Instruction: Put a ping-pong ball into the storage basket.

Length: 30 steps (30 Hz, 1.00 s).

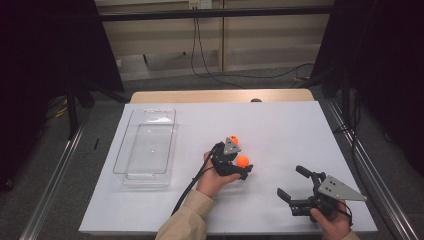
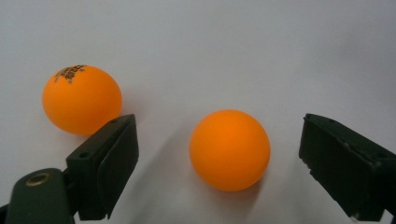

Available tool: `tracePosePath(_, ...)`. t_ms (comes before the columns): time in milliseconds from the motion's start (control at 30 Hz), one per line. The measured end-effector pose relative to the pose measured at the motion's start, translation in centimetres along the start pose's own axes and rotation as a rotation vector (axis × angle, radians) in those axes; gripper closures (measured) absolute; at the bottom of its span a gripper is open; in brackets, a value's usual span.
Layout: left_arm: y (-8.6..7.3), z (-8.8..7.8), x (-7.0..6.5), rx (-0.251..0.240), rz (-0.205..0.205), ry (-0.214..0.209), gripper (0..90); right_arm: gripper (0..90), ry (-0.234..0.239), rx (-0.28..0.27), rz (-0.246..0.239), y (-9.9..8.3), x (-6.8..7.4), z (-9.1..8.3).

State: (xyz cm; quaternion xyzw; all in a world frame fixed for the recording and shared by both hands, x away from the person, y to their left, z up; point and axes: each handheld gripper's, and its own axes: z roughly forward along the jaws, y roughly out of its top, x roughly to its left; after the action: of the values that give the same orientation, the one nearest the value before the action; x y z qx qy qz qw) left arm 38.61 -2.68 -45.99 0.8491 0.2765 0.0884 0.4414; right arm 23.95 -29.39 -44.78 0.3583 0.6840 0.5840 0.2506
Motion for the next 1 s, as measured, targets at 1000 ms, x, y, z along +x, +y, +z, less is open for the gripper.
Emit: tracePosePath(1000, 0.04, 0.85, 0.19, 0.057, 0.001, -0.036, 32.6, 1.6, 0.001, 0.001, 0.0, -0.03, -0.03, 0.03)
